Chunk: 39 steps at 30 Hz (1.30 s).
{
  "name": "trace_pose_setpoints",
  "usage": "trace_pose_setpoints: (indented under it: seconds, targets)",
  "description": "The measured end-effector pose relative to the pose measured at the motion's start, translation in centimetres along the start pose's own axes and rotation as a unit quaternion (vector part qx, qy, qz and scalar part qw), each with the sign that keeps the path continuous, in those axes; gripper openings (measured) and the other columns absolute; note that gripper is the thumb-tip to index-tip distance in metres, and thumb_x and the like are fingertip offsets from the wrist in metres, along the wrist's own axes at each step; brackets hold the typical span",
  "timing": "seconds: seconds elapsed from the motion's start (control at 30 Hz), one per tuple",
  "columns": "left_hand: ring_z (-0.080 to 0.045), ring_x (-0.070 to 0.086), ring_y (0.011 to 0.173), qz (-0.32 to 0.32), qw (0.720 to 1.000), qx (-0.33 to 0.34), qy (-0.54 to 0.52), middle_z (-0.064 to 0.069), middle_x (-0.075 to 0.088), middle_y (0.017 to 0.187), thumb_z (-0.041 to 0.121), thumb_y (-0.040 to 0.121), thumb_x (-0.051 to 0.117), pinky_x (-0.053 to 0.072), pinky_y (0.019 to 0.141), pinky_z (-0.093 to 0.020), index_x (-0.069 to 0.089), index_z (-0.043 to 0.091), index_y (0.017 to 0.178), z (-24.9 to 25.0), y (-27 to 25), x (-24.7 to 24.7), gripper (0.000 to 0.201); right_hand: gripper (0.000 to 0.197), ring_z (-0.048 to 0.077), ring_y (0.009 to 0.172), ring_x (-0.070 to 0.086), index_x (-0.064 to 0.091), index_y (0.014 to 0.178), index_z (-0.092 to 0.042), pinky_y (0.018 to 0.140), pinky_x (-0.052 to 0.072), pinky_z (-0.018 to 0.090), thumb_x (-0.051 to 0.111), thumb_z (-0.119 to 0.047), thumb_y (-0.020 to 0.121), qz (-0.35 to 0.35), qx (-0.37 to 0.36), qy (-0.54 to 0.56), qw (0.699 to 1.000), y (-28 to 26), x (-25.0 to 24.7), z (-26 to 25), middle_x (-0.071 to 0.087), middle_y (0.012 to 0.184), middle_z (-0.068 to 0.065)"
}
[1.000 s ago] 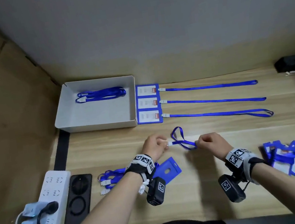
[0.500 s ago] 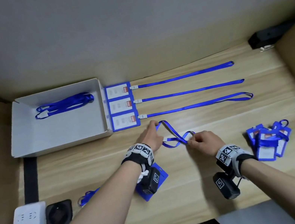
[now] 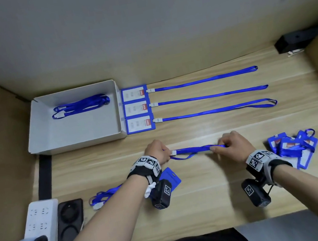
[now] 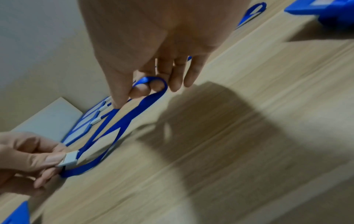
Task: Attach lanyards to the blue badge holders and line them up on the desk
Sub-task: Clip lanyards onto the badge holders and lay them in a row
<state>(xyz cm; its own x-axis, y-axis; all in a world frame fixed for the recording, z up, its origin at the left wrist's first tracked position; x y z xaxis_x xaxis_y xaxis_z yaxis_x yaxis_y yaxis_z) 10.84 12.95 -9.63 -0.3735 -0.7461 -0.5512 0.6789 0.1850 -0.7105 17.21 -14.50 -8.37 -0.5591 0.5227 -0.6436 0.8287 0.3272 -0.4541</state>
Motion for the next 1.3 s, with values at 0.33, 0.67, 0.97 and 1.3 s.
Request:
trace_pose_setpoints:
  seconds: [0.33, 0.67, 0.97, 1.3]
  targets:
    - [-0.014, 0.058, 0.053, 0.068, 0.993, -0.001, -0.096, 0.000, 0.068, 0.062, 0.016, 0.092, 0.060, 0.053, 0.062, -0.026, 0.066, 0.015, 0.066, 0.3, -5.4, -1.3, 0.027, 0.028, 0.020, 0.063, 0.047, 0.056, 0.066, -0.012, 0.061, 0.038, 0.030, 0.081, -0.021, 0.075, 0.036, 0.009, 0.088, 0.995, -2.9, -3.4, -1.6, 0.053, 0.066, 0.001]
    - [-0.019, 0.056, 0.055, 0.155, 0.973, 0.007, -0.171, 0.001, 0.064, 0.058, 0.017, 0.090, 0.060, 0.051, 0.061, -0.030, 0.064, 0.016, 0.063, -1.0, -11.9, -5.6, 0.028, 0.038, 0.016, 0.056, 0.046, 0.045, 0.061, -0.016, 0.054, 0.042, 0.024, 0.076, -0.017, 0.084, 0.033, -0.040, 0.219, 0.974, -5.0, -4.3, -7.9, 0.048, 0.060, 0.003]
    - [-0.023, 0.062, 0.067, 0.254, 0.942, 0.028, -0.218, 0.001, 0.067, 0.064, 0.013, 0.087, 0.066, 0.054, 0.073, -0.034, 0.065, 0.020, 0.068, -6.6, -11.5, -19.6, 0.020, 0.029, 0.016, 0.054, 0.047, 0.056, 0.066, -0.013, 0.054, 0.042, 0.022, 0.075, -0.022, 0.086, -0.008, -0.062, 0.205, 0.977, 0.4, -0.8, -21.0, 0.056, 0.061, 0.002]
    - [-0.035, 0.068, 0.090, 0.307, 0.915, -0.013, -0.263, -0.010, 0.074, 0.085, 0.020, 0.085, 0.067, 0.058, 0.081, -0.046, 0.065, 0.023, 0.074, -16.4, -4.9, -34.2, 0.012, 0.017, 0.015, 0.052, 0.048, 0.063, 0.072, -0.008, 0.052, 0.042, 0.025, 0.073, -0.010, 0.086, -0.024, -0.041, 0.170, 0.984, 11.6, 6.6, -35.5, 0.057, 0.059, 0.004]
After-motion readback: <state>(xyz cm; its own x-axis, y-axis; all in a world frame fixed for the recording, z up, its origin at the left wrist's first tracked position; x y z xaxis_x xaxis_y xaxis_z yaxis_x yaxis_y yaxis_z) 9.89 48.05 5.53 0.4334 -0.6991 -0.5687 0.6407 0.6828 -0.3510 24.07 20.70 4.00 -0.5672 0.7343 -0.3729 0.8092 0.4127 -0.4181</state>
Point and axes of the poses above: each hand's wrist, its own y-axis towards the middle knuckle, its own x-axis out of the palm, z = x × y, the point moved 8 cm from there along y, towards the middle knuckle
